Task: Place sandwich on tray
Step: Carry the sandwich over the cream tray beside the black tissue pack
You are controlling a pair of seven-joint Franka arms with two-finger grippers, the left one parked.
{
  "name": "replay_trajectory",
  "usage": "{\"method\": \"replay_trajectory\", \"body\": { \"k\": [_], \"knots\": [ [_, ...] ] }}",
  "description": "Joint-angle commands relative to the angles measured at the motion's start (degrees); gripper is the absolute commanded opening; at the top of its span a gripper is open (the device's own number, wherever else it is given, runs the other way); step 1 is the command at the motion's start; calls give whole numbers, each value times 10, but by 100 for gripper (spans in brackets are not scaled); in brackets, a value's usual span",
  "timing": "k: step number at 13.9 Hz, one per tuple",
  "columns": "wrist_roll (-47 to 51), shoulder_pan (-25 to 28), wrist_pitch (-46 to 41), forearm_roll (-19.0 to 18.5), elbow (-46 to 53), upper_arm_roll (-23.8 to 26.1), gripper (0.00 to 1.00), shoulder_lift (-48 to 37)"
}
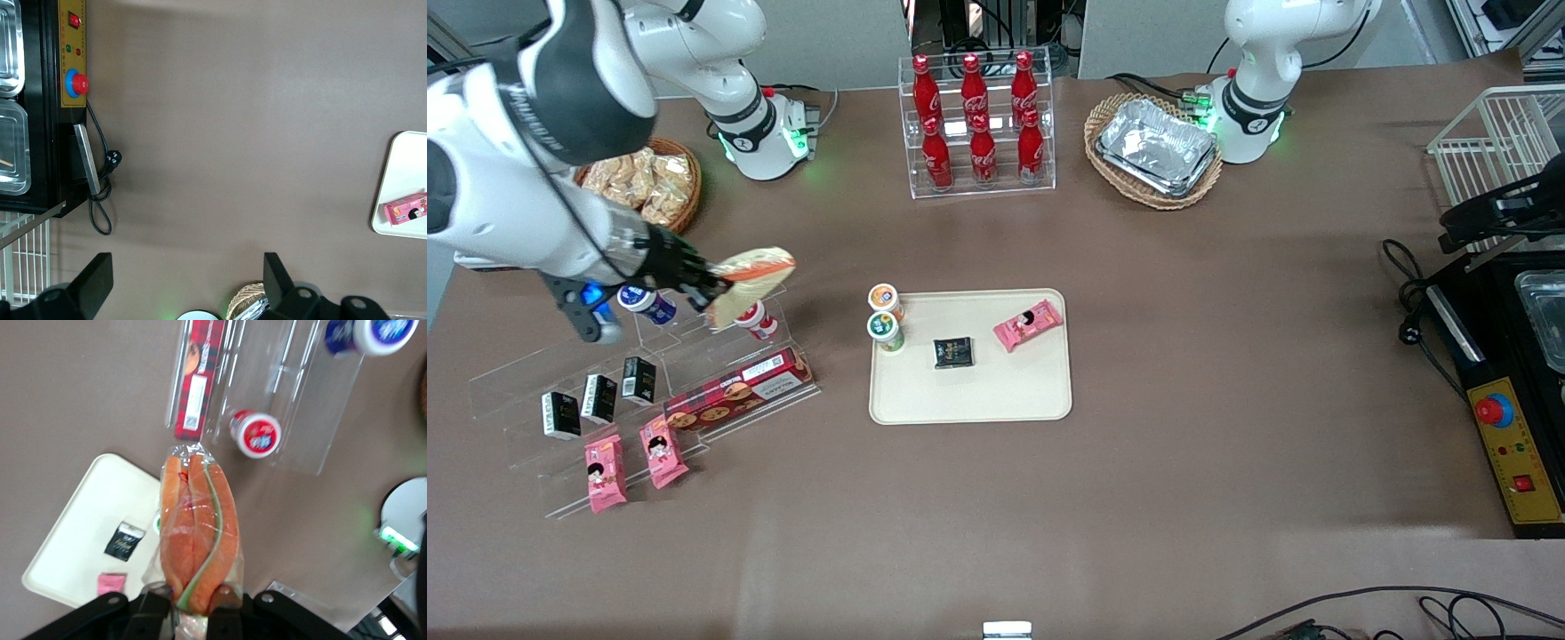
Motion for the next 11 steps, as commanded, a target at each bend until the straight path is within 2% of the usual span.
{"method": "replay_trajectory", "body": {
  "k": [1, 6, 11],
  "knots": [
    [118, 63, 55, 28, 7, -5, 0, 22],
    [238, 135, 140, 27, 10, -6, 0, 69],
    [353, 193, 206, 24, 60, -7, 0, 153]
  ]
}}
